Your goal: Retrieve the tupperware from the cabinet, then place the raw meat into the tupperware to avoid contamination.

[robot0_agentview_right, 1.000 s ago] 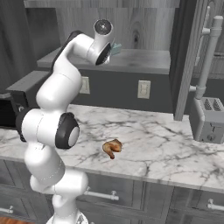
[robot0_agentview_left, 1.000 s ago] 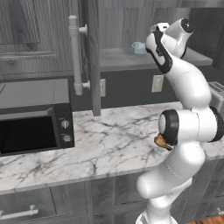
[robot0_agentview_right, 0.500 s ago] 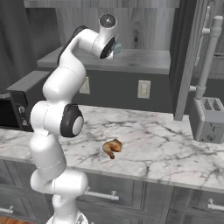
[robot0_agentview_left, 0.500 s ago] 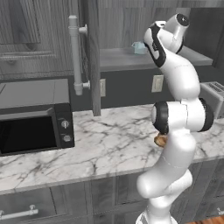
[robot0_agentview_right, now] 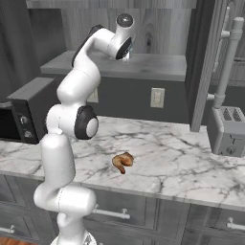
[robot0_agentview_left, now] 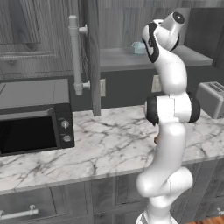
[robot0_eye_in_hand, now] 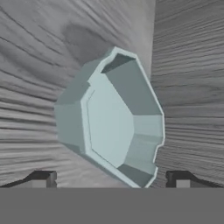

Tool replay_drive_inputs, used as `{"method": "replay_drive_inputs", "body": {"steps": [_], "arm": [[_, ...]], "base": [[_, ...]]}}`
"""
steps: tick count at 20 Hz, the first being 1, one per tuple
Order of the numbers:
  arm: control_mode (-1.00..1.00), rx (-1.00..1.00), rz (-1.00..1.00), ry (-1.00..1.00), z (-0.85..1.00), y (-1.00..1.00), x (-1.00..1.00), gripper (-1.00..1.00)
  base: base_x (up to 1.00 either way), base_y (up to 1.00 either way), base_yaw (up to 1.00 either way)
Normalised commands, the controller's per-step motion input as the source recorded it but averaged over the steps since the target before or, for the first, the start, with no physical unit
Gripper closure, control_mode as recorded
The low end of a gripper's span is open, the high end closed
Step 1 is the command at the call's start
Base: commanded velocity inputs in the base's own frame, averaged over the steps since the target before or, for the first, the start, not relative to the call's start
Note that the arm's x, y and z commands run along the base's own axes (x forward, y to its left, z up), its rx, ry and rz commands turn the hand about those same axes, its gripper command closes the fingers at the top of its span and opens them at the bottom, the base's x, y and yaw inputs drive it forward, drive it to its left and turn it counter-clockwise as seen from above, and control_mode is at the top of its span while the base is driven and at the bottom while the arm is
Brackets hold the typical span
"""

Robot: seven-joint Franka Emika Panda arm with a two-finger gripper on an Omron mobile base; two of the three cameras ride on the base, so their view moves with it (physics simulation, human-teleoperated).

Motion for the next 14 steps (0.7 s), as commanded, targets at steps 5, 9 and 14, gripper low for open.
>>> {"method": "replay_drive_inputs", "body": {"steps": [5, 9, 14], "arm": [[-1.0, 0.0, 0.02, 0.0, -0.16, -0.12, 0.5, -1.0], [-1.0, 0.0, 0.05, 0.0, -0.17, -0.15, 0.53, -1.0], [-1.0, 0.01, 0.12, 0.0, -0.13, -0.1, 0.47, -1.0]], "base": [[0.0, 0.0, 0.0], [0.0, 0.0, 0.0], [0.0, 0.0, 0.0]]}}
